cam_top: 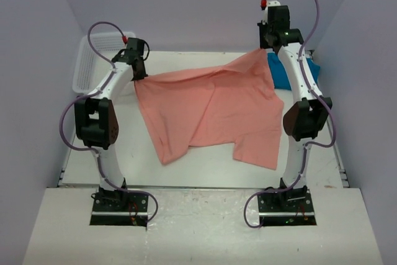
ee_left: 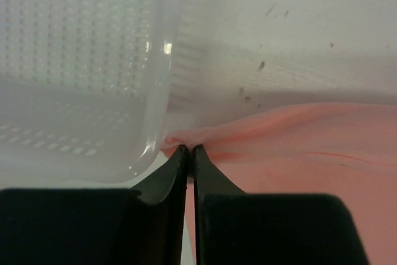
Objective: Fold and stack the t-shirts
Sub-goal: Flatten out the tshirt
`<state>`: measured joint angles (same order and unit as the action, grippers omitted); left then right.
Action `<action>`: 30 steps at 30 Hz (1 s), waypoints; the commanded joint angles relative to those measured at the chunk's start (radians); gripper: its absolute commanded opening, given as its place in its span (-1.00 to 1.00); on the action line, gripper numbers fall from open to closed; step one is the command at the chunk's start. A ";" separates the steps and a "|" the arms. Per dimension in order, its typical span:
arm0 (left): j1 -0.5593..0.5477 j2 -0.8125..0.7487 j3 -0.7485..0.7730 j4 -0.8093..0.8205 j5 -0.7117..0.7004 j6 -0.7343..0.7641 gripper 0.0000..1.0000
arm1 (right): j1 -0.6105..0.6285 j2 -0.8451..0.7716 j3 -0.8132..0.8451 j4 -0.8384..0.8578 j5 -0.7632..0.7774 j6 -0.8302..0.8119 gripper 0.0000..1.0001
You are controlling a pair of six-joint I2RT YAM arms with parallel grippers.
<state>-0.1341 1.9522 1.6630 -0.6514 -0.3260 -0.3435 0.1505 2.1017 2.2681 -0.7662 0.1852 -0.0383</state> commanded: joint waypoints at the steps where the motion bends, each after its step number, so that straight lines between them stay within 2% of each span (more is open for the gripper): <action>1: -0.012 0.040 0.104 0.052 0.062 0.052 -0.84 | -0.008 0.029 0.105 0.062 -0.027 -0.041 -1.00; 2: -0.012 0.047 0.116 0.056 0.083 0.061 -0.64 | -0.008 0.056 0.114 0.062 -0.036 -0.044 -1.00; 3: -0.012 0.054 0.141 0.056 0.085 0.083 -0.14 | -0.008 0.067 0.122 0.062 -0.046 -0.049 -1.00; 5: -0.013 0.057 0.153 0.047 0.061 0.081 0.26 | -0.008 0.093 0.145 0.058 -0.062 -0.055 -1.00; 6: -0.016 0.050 0.149 0.050 0.056 0.080 0.44 | -0.009 0.099 0.160 0.053 -0.058 -0.051 -0.66; 8: -0.038 -0.001 0.127 0.065 0.007 0.083 0.63 | -0.009 0.100 0.166 0.057 -0.046 -0.048 -0.07; 9: -0.054 -0.021 0.115 0.070 -0.034 0.099 0.99 | -0.008 0.086 0.166 0.061 -0.038 -0.043 0.39; 10: -0.102 -0.056 0.113 0.067 -0.086 0.112 1.00 | -0.009 0.075 0.168 0.059 -0.035 -0.041 0.49; 11: -0.129 -0.077 0.110 0.064 -0.222 0.126 1.00 | -0.008 0.064 0.168 0.056 -0.030 -0.040 0.56; 14: -0.254 -0.174 0.064 0.020 -0.425 0.109 0.98 | -0.005 -0.009 0.176 0.010 0.007 -0.005 0.59; 16: -0.321 -0.257 -0.020 -0.079 -0.395 -0.038 0.87 | 0.010 -0.136 0.081 -0.005 0.016 0.026 0.59; 17: -0.338 -0.292 -0.070 -0.089 -0.267 -0.087 0.78 | 0.035 -0.194 0.024 0.028 0.029 0.031 0.60; 18: -0.358 -0.333 -0.215 -0.070 -0.210 -0.176 0.52 | 0.047 -0.254 -0.036 0.045 0.030 0.070 0.60; 19: -0.407 -0.425 -0.300 -0.044 -0.173 -0.210 0.39 | 0.063 -0.366 -0.142 0.060 0.002 0.083 0.61; 20: -0.430 -0.467 -0.372 -0.016 -0.145 -0.239 0.17 | 0.090 -0.414 -0.183 0.083 -0.003 0.098 0.61; 21: -0.449 -0.508 -0.488 -0.004 -0.142 -0.315 0.05 | 0.104 -0.455 -0.220 0.084 -0.010 0.121 0.61; 22: -0.476 -0.580 -0.541 0.010 -0.131 -0.340 0.00 | 0.119 -0.523 -0.276 0.082 -0.015 0.129 0.61; 24: -0.504 -0.642 -0.653 0.021 -0.126 -0.400 -0.02 | 0.168 -0.574 -0.320 0.071 0.002 0.130 0.61; 25: -0.530 -0.689 -0.683 0.021 -0.127 -0.414 0.04 | 0.185 -0.598 -0.364 0.071 0.011 0.123 0.61; 26: -0.542 -0.705 -0.709 0.019 -0.125 -0.428 0.19 | 0.211 -0.641 -0.383 0.074 0.028 0.117 0.61; 27: -0.553 -0.717 -0.751 0.006 -0.125 -0.454 0.22 | 0.221 -0.663 -0.401 0.079 0.034 0.117 0.62; 30: -0.622 -0.734 -0.831 0.003 -0.139 -0.521 0.23 | 0.222 -0.726 -0.440 0.087 0.005 0.138 0.62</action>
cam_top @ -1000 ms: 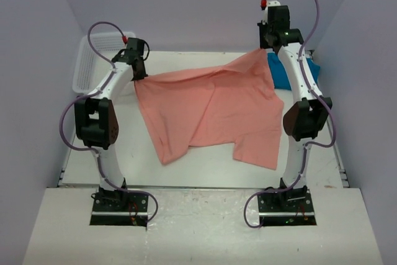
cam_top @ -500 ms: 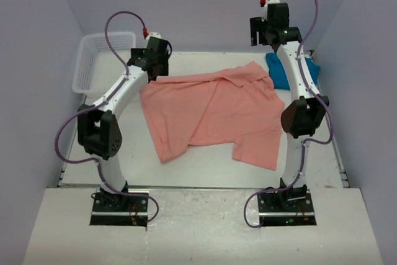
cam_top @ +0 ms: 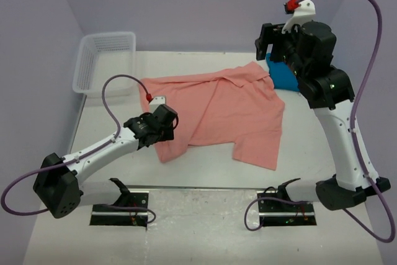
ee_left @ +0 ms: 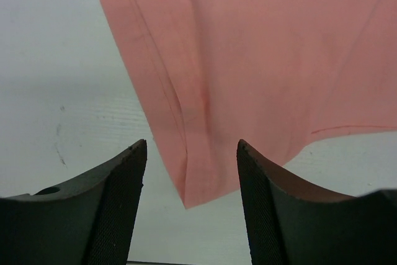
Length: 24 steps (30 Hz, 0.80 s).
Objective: Fold and stack the t-shirts
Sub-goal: Flatten out the tshirt
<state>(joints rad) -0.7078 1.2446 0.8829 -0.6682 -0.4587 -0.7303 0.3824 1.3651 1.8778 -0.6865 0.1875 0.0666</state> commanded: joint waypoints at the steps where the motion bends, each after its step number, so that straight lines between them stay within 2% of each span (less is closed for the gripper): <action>1: -0.076 -0.016 -0.067 0.019 -0.003 -0.147 0.23 | -0.007 0.003 -0.046 0.007 -0.005 0.038 0.62; 6: -0.143 -0.014 -0.134 0.021 0.014 -0.228 0.22 | -0.004 -0.043 -0.060 0.007 -0.010 0.042 0.62; 18: -0.150 -0.051 -0.237 0.039 0.078 -0.268 0.20 | 0.004 -0.066 -0.134 0.047 -0.005 0.048 0.63; 24: -0.150 -0.034 -0.263 0.087 0.120 -0.265 0.03 | 0.004 -0.064 -0.137 0.044 0.004 0.048 0.63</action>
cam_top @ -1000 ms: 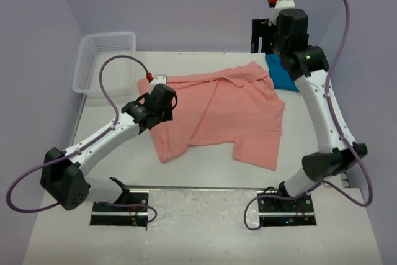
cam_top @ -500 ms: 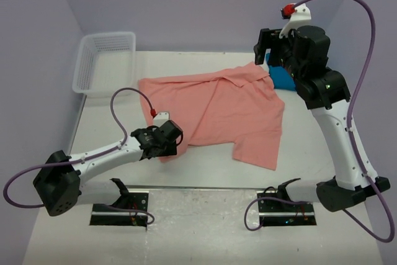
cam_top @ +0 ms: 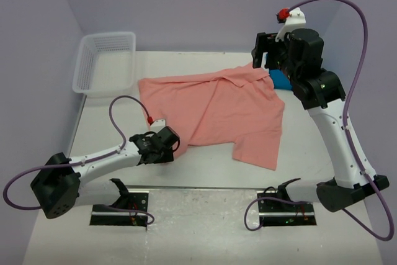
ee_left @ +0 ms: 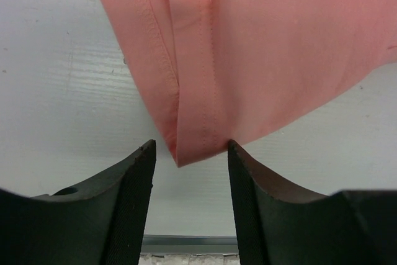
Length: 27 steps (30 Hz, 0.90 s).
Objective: Fold and stack the t-shirts
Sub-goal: Flatten out the tshirt
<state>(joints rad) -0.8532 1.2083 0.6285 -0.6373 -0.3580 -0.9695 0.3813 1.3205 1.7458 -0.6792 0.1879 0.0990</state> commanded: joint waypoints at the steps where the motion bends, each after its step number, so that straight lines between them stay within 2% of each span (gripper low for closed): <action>1: -0.004 0.007 -0.013 0.062 0.031 -0.026 0.00 | 0.005 -0.020 -0.005 0.038 0.001 0.016 0.63; 3: -0.004 0.013 -0.015 0.074 0.036 -0.023 -0.05 | 0.007 -0.027 -0.011 0.046 -0.001 0.018 0.63; 6: -0.004 0.011 -0.015 0.076 0.028 -0.023 -0.22 | 0.007 -0.017 -0.005 0.040 -0.002 0.018 0.63; 7: -0.004 0.010 -0.015 0.077 0.028 -0.023 -0.35 | 0.007 -0.015 -0.006 0.040 -0.002 0.018 0.63; 9: -0.004 0.004 -0.013 0.084 0.025 -0.023 -0.49 | 0.007 -0.010 -0.011 0.040 -0.001 0.018 0.63; 10: -0.004 0.002 -0.010 0.080 0.018 -0.024 -0.70 | 0.007 -0.010 -0.012 0.044 -0.001 0.018 0.63; 13: -0.004 -0.013 0.000 0.056 -0.005 -0.044 -1.00 | 0.008 -0.004 -0.011 0.041 -0.004 0.019 0.63; 20: -0.003 -0.147 0.079 -0.122 -0.147 -0.098 -1.00 | 0.013 0.006 -0.011 0.038 0.005 0.018 0.64; 22: -0.003 -0.159 0.118 -0.180 -0.195 -0.106 -1.00 | 0.014 0.014 -0.009 0.036 0.005 0.018 0.64; 27: 0.006 -0.144 0.166 -0.206 -0.239 -0.086 -1.00 | 0.019 0.026 -0.003 0.027 0.008 0.018 0.64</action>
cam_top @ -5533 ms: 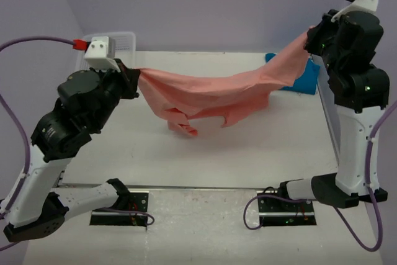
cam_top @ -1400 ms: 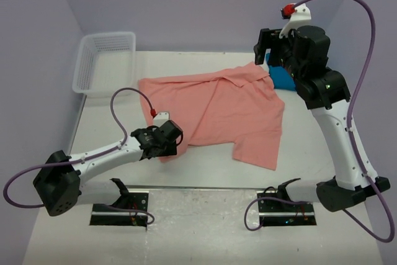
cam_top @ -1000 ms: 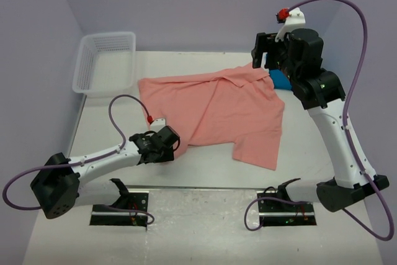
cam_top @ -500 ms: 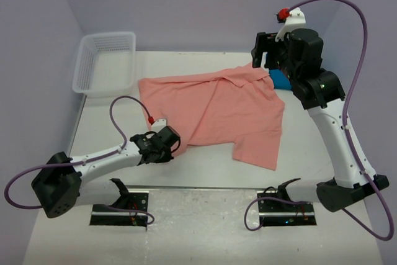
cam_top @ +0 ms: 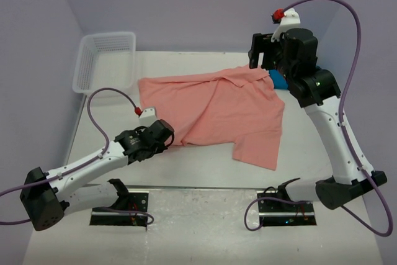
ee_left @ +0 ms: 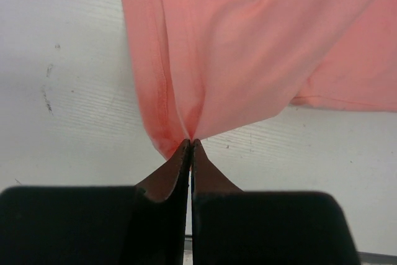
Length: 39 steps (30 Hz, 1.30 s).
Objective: Fold and stack the t-shirts
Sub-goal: Flatten out the tshirt
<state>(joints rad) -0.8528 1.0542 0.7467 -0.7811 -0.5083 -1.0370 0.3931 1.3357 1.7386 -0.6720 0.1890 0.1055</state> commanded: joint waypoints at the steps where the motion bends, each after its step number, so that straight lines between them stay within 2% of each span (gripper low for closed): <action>1: 0.015 0.029 0.054 -0.064 -0.094 -0.011 -1.00 | 0.009 0.014 0.003 0.020 0.009 0.010 0.64; 4: 0.038 0.055 0.071 -0.061 -0.119 0.002 -1.00 | 0.012 0.016 0.006 0.012 0.013 0.010 0.64; 9: 0.162 0.118 0.066 -0.007 -0.108 0.071 -1.00 | 0.013 0.013 0.010 0.006 0.020 0.007 0.64; 10: 0.207 0.141 0.063 0.018 -0.110 0.093 -1.00 | 0.013 0.013 0.010 0.006 0.020 0.005 0.64; 14: 0.265 0.205 0.057 0.134 -0.084 0.181 -1.00 | 0.013 0.020 0.009 0.006 0.018 0.003 0.64; 17: 0.297 0.271 0.071 0.206 -0.049 0.235 -0.92 | 0.016 0.028 0.009 0.005 0.017 0.003 0.64; 22: 0.313 0.343 0.077 0.385 0.088 0.368 -0.83 | 0.020 0.045 0.004 0.008 0.018 0.000 0.64; 25: 0.313 0.326 0.065 0.466 0.146 0.433 -0.64 | 0.024 0.057 0.007 0.006 0.021 0.000 0.64; 27: 0.313 0.296 0.056 0.490 0.154 0.460 -0.41 | 0.029 0.062 0.009 0.006 0.023 0.000 0.64; 28: 0.313 0.285 0.054 0.484 0.146 0.465 -0.22 | 0.030 0.065 0.009 0.006 0.021 0.000 0.64; 29: 0.313 0.274 0.059 0.470 0.120 0.463 0.13 | 0.030 0.065 0.007 0.006 0.023 -0.001 0.64; 32: 0.313 0.233 0.071 0.373 0.077 0.436 0.53 | 0.035 0.071 0.007 0.009 0.020 0.000 0.64; 35: 0.313 0.166 0.062 0.329 0.051 0.394 0.75 | 0.043 0.080 0.004 0.009 0.021 0.000 0.64; 39: 0.313 0.113 0.026 0.342 0.047 0.393 0.75 | 0.052 0.085 -0.001 0.008 0.026 0.000 0.64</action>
<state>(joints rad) -0.5442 1.2133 0.7830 -0.4351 -0.4263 -0.6353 0.4343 1.4147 1.7386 -0.6796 0.1921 0.1051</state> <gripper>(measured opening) 0.874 0.820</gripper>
